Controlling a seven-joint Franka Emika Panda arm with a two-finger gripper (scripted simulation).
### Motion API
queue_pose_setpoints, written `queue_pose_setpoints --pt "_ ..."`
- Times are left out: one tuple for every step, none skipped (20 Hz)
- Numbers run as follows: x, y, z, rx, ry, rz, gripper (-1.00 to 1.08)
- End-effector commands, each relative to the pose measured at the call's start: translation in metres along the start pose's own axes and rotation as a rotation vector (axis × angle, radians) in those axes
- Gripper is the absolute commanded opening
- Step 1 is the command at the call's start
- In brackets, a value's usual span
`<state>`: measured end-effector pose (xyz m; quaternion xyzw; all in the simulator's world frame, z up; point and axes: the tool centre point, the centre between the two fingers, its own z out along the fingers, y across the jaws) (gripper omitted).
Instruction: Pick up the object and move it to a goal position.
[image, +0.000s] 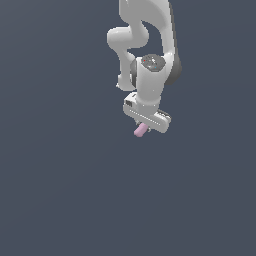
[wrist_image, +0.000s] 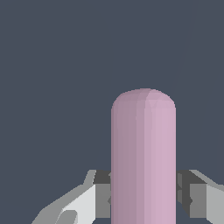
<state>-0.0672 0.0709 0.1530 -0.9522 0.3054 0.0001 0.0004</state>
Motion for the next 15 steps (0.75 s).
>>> queue_pose_setpoints --pt "-0.012 0.005 -0.012 0.000 0.000 0.000 -1.00" --pt "-0.015 0.006 -0.016 0.000 0.000 0.000 -1.00" --pt "-0.019 0.007 -0.020 0.000 0.000 0.000 -1.00" --pt "-0.022 0.008 -0.023 -0.001 0.000 0.000 -1.00" --pt "-0.025 0.009 -0.026 -0.001 0.000 0.000 -1.00" --pt "-0.028 0.010 -0.029 -0.001 0.000 0.000 -1.00" --pt "-0.030 0.011 -0.032 -0.001 0.000 0.000 -1.00" --pt "-0.032 0.012 -0.034 -0.001 0.000 0.000 -1.00" --pt "-0.034 0.012 -0.036 -0.001 0.000 0.000 -1.00" --pt "-0.035 0.013 -0.038 -0.001 0.001 0.000 -1.00" --pt "-0.036 0.013 -0.039 -0.001 0.001 0.000 -1.00" --pt "-0.037 0.013 -0.040 -0.001 0.001 0.000 -1.00" --pt "-0.038 0.014 -0.041 -0.001 0.001 0.000 -1.00" --pt "-0.038 0.013 -0.042 -0.001 0.001 0.000 -1.00" --pt "-0.038 0.013 -0.042 -0.001 0.001 0.000 -1.00"
